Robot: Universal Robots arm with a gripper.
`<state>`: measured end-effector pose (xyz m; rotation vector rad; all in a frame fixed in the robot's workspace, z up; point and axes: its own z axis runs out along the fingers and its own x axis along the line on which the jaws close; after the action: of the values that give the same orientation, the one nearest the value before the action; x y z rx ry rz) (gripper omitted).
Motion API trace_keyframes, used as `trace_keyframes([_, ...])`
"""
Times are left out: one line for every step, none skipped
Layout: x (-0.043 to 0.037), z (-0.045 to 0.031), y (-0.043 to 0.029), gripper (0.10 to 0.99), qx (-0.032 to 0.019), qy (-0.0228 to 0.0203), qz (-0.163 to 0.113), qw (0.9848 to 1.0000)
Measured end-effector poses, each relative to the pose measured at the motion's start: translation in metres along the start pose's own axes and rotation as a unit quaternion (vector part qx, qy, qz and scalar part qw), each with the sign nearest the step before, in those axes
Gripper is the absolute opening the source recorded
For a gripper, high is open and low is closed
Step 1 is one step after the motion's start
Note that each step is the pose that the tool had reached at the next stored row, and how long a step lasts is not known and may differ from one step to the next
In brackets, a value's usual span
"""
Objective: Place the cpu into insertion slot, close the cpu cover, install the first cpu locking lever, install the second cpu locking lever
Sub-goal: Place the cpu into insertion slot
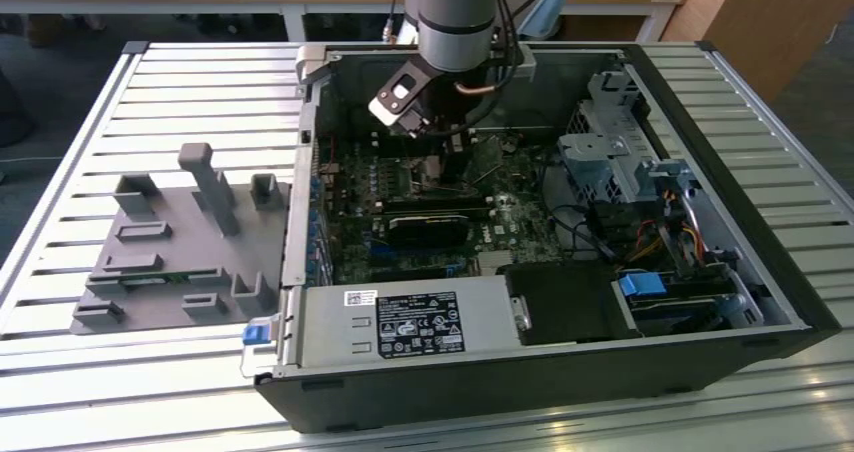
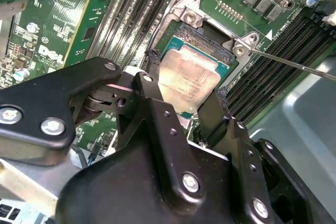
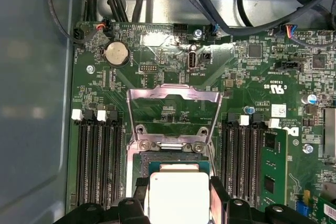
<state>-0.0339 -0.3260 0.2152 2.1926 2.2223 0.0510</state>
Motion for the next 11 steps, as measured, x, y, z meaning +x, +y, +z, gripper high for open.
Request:
trace_keyframes([0.0003, 0.0008, 0.0, 0.541, 0.0001, -0.0001, 0.001, 1.0])
trace_keyframes([0.0005, 0.0016, -0.0001, 0.541, 0.0002, -0.0001, 0.001, 1.0])
trace_keyframes([0.0008, 0.0025, -0.0001, 0.541, 0.0003, -0.0001, 0.002, 1.0])
trace_keyframes([0.0011, 0.0033, -0.0001, 0.541, 0.0005, -0.0002, 0.002, 1.0])
trace_keyframes([0.0014, 0.0041, -0.0002, 0.541, 0.0006, -0.0002, 0.003, 1.0])
trace_keyframes([0.0018, 0.0047, -0.0002, 0.541, 0.0008, -0.0002, 0.003, 1.0])
trace_keyframes([0.0021, 0.0053, -0.0002, 0.541, 0.0009, -0.0002, 0.003, 1.0])
trace_keyframes([0.0024, 0.006, -0.0002, 0.541, 0.001, -0.0002, 0.004, 1.0])
trace_keyframes([0.0027, 0.0067, -0.0002, 0.541, 0.0011, -0.0002, 0.004, 1.0])
trace_keyframes([0.0029, 0.0074, -0.0003, 0.541, 0.0012, -0.0002, 0.004, 1.0])
trace_keyframes([0.0031, 0.0081, -0.0003, 0.541, 0.0012, -0.0002, 0.005, 1.0])
